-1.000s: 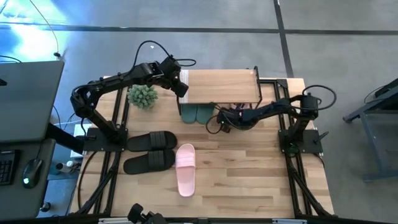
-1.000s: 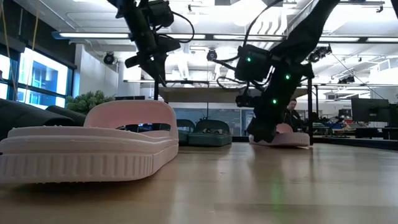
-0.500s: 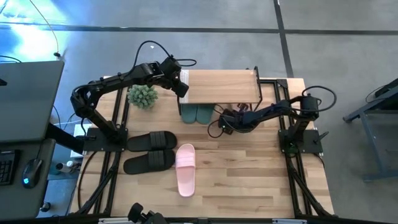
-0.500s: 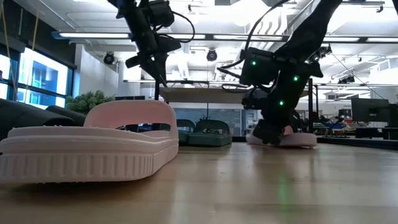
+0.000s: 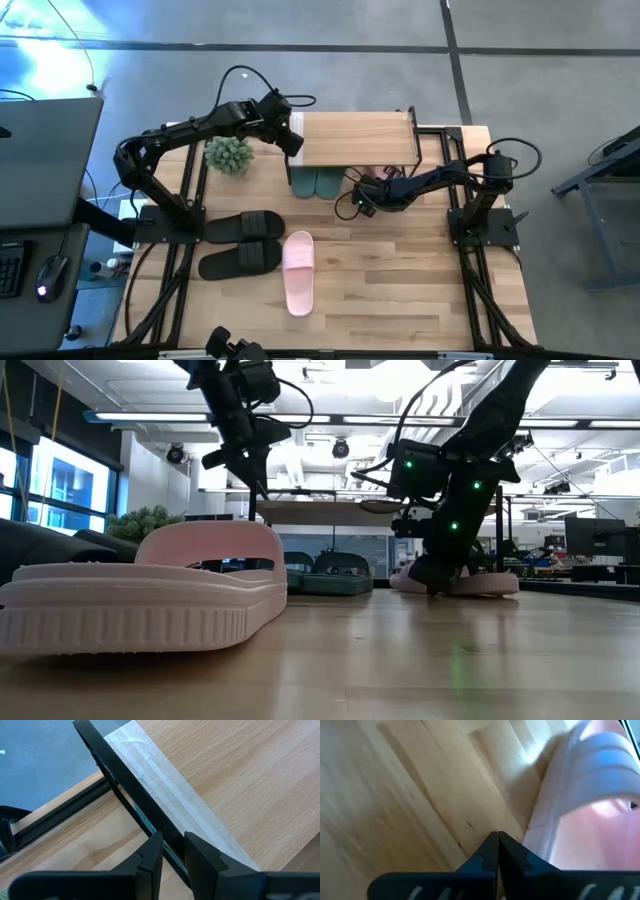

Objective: Pick and place slides into the shelf
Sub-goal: Put the pink slides under the shelf

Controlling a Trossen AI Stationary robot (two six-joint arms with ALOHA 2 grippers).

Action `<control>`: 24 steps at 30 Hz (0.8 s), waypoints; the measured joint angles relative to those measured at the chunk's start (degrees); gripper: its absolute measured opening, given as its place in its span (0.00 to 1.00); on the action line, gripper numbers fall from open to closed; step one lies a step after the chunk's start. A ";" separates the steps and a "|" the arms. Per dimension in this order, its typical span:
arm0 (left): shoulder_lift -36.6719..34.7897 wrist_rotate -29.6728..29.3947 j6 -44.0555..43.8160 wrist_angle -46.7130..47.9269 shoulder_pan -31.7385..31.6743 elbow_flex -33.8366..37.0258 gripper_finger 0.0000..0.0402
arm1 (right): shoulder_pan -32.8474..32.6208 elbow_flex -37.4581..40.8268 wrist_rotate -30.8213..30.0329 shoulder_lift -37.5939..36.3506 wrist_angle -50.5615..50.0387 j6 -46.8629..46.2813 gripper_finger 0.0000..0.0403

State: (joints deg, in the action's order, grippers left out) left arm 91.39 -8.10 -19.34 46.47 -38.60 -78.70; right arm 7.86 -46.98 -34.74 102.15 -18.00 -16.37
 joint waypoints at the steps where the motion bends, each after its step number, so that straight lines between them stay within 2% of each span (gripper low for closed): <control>1: 0.00 0.00 0.00 -0.01 0.01 0.00 0.17 | 0.00 0.00 0.31 0.00 0.45 0.75 0.00; 12: 0.00 -0.04 -0.01 -0.03 0.00 0.00 0.17 | -1.77 0.00 3.47 -0.85 1.05 1.74 0.00; 19: 0.00 -0.04 -0.01 -0.03 0.01 0.00 0.17 | -5.81 0.00 13.48 -4.22 1.31 3.40 0.00; 24: 0.00 -0.02 -0.01 -0.06 -0.01 0.00 0.17 | -11.29 0.00 26.41 -6.51 3.08 9.54 0.00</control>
State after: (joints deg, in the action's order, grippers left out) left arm 91.39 -8.12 -19.35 46.41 -38.61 -78.70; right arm -3.43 -46.98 -8.33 95.64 -14.92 -6.83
